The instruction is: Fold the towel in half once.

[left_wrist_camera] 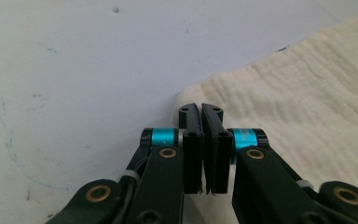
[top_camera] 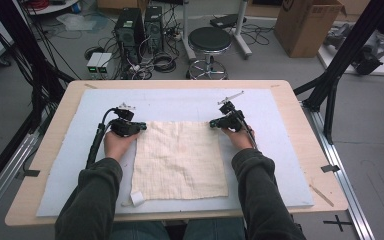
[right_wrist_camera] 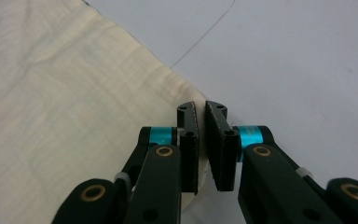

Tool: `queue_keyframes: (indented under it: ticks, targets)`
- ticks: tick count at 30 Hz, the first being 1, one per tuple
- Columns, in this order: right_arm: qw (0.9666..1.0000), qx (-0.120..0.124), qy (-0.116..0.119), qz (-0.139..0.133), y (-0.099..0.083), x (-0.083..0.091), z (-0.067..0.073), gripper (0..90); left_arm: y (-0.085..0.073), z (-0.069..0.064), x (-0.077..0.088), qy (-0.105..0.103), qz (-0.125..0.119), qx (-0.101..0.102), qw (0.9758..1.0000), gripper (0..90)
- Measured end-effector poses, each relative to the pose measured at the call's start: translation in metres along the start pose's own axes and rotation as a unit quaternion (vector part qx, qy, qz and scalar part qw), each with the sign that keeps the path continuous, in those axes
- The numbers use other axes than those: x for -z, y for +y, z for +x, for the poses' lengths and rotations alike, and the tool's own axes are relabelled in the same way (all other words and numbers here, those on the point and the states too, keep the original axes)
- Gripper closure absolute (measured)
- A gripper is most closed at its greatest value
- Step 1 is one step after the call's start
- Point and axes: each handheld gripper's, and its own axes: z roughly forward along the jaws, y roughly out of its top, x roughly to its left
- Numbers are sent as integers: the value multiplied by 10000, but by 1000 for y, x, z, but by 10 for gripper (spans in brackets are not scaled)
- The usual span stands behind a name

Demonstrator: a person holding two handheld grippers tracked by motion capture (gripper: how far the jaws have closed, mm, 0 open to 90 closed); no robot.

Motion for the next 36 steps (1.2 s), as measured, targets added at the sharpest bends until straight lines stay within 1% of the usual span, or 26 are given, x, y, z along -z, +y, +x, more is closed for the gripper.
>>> queue_keyframes:
  ticks: [3, 5, 7, 9, 10, 11, 12, 13, 15, 17, 18, 22, 24, 26, 27, 29, 31, 32, 33, 36]
  targets:
    - [9999, -7, 10, -169, 2, 7, 0, 839, 2, 2, 5, -36, -106, 27, 9999, 867]
    - [9996, -4, 29, -273, 3, 12, -1, 840, 4, 2, 9, -60, -206, 45, 9998, 867]
    - [9993, -14, 24, -368, 3, 17, -2, 840, 6, 3, 13, -90, -348, 112, 9993, 867]
    - [9987, 2, 54, -508, 4, 22, -3, 842, 8, 5, 18, -110, -482, 203, 9986, 867]
    - [9983, -40, 66, -575, 5, 24, -2, 843, 9, 6, 20, -109, -528, 203, 9983, 868]
    - [9978, 5, 45, -656, 6, 27, -2, 843, 10, 7, 23, -123, -611, 250, 9977, 868]
    - [9975, 28, 33, -705, 8, 30, -2, 843, 10, 8, 24, -143, -674, 267, 9973, 868]
    - [9976, 17, 32, -692, 9, 32, -2, 843, 11, 9, 27, -147, -727, 279, 9969, 868]
    - [9968, 53, 33, -803, 14, 37, -2, 843, 12, 12, 31, -203, -848, 361, 9955, 868]
    - [9958, 6, 97, -908, 17, 41, -2, 843, 12, 13, 34, -242, -915, 420, 9946, 868]
    - [9955, 8, 115, -937, 17, 42, -1, 842, 12, 13, 35, -258, -916, 414, 9946, 868]
    - [9964, -64, 226, -813, 15, 37, -1, 842, 11, 11, 37, -312, -864, 314, 9953, 868]
    - [9966, -72, 254, -786, 13, 35, 1, 842, 11, 8, 39, -363, -897, 280, 9949, 868]
    - [9965, -63, 275, -793, 11, 34, 2, 842, 10, 7, 42, -385, -962, 297, 9942, 868]
    - [9964, -76, 286, -796, 10, 34, 3, 842, 10, 6, 43, -393, -941, 273, 9944, 868]
    - [9969, 1, 310, -727, 10, 35, 6, 842, 9, 4, 45, -424, -972, 229, 9941, 868]
    - [9963, 31, 358, -786, 9, 37, 9, 842, 6, 1, 47, -494, -1000, 229, 9935, 867]
    - [9959, 38, 392, -817, 8, 38, 10, 842, 5, 0, 48, -504, -990, 176, 9937, 868]
    - [9960, 39, 433, -783, 8, 39, 11, 842, 3, -2, 48, -520, -983, 133, 9937, 868]
    - [9958, 56, 501, -764, 4, 42, 14, 842, -2, -5, 52, -540, -1001, 105, 9935, 867]
